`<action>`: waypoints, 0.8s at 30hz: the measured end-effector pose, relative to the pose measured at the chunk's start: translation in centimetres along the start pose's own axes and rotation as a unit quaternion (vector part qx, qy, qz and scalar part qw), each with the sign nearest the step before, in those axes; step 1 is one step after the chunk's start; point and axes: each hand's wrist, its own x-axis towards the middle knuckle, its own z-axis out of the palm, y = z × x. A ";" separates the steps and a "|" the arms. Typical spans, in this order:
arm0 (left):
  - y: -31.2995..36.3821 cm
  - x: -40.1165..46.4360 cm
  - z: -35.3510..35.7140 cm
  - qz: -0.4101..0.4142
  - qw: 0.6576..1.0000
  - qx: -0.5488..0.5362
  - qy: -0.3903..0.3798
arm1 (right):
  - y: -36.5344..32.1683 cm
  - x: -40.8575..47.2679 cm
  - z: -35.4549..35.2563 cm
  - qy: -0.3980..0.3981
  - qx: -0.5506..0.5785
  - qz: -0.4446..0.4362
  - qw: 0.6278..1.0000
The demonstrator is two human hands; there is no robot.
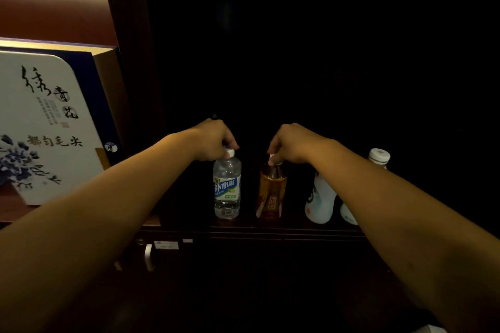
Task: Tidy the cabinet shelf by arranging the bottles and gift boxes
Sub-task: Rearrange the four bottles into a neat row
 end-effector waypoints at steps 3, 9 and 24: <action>0.0 -0.2 0.4 0.004 1.000 0.003 0.020 | 0.1 -0.2 0.2 0.005 0.003 0.002 1.000; 0.1 -0.9 1.2 -0.001 0.999 0.020 0.043 | 0.5 -1.3 0.2 -0.004 0.013 -0.008 1.000; 12.5 2.0 0.9 0.146 0.980 0.057 0.121 | 10.4 -5.5 -6.8 0.027 0.047 0.005 0.999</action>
